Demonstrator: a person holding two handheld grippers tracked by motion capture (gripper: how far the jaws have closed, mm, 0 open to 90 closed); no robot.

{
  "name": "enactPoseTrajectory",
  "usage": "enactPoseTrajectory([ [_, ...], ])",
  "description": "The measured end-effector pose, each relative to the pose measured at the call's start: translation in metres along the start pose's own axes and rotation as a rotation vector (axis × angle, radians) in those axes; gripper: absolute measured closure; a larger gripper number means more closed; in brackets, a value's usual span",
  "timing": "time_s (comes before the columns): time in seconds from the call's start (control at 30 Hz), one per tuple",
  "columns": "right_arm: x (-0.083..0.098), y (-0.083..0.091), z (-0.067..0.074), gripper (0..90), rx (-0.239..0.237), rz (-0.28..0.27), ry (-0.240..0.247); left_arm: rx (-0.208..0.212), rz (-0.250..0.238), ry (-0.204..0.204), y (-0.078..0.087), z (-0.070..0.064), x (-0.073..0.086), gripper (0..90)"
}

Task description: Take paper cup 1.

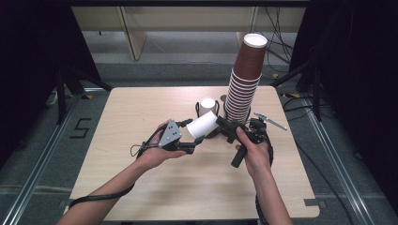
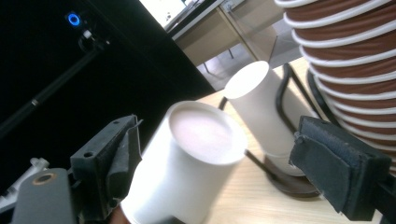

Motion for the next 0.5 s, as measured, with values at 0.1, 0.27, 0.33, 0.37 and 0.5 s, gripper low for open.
enactPoseTrajectory([
  [0.1,0.001,0.003,-0.006,15.7,0.018,0.005,0.026,-0.003,0.0,0.013,0.003,0.003,-0.001,25.9],
  [0.27,0.003,0.006,-0.016,15.9,0.043,0.006,0.057,-0.013,-0.002,-0.011,0.006,0.004,-0.004,25.9],
  [0.33,0.004,0.007,-0.02,16.3,0.062,0.01,0.057,-0.015,-0.003,-0.012,0.006,0.005,-0.005,25.9],
  [0.37,0.004,0.007,-0.022,16.5,0.064,0.005,0.071,-0.017,-0.003,-0.01,0.006,0.005,-0.006,25.9],
  [0.5,0.007,0.008,-0.03,17.9,0.097,0.004,0.126,-0.011,0.003,-0.006,0.005,0.007,-0.007,26.0],
])
Point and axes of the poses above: each handheld gripper's, and its own axes: y roughly backward along the jaws, x roughly out of its underside, z roughly to its left, the point moved 6 cm from there along -y, roughly forward along the jaws, and after that the axes turned 11 degrees about x, right-handed, at the moved point
